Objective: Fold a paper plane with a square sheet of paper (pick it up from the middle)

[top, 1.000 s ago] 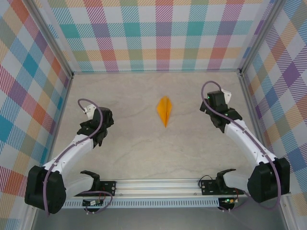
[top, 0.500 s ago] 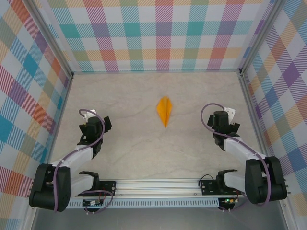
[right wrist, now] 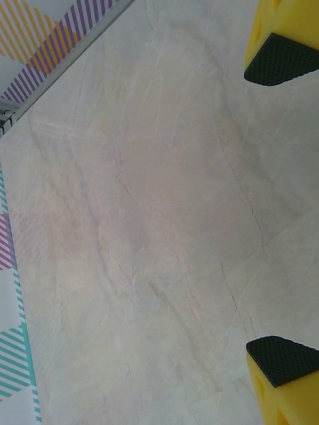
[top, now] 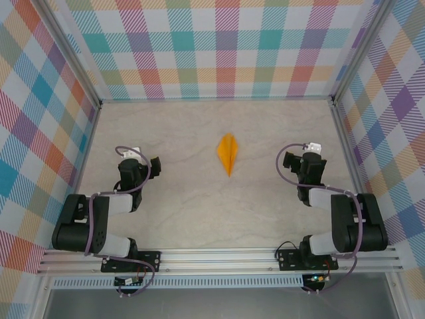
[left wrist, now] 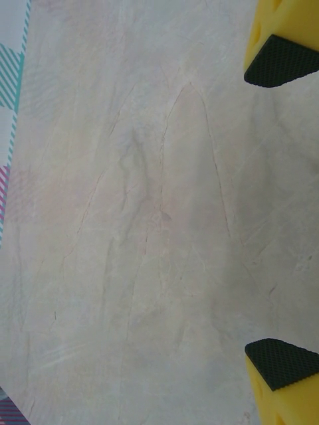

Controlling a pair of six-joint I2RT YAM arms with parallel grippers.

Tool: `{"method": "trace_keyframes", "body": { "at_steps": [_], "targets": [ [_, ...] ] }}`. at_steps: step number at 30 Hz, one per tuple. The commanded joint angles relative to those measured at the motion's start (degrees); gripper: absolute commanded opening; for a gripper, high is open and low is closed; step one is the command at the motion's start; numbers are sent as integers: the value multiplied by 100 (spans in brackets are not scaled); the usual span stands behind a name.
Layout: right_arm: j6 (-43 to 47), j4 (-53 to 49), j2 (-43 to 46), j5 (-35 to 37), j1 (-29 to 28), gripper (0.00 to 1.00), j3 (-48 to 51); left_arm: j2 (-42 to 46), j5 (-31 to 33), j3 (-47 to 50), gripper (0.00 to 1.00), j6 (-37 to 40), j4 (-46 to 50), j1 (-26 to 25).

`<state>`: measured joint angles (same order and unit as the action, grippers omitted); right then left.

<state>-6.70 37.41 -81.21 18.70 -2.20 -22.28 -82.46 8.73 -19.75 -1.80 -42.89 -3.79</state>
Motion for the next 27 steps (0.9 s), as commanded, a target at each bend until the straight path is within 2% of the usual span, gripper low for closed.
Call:
{"method": "trace_keyframes", "body": {
  "at_steps": [1,8,20,23,27],
  "targets": [
    [108,575,-128,-473,52,100,-58,-236,-156,-37,100,82,-679,111],
    [206,646,-167,-665,67,100,-52,-691,-113,-163,100,40,-818,116],
    [318,368,-347,-920,63,100,-308,-710,-37,-291,100,144,-588,43],
    [325,311,-369,-938,63,100,-341,-728,-521,-486,100,363,-271,19],
    [372,399,-376,-1051,62,100,-302,-715,-532,-480,100,373,-263,19]
  ]
}}
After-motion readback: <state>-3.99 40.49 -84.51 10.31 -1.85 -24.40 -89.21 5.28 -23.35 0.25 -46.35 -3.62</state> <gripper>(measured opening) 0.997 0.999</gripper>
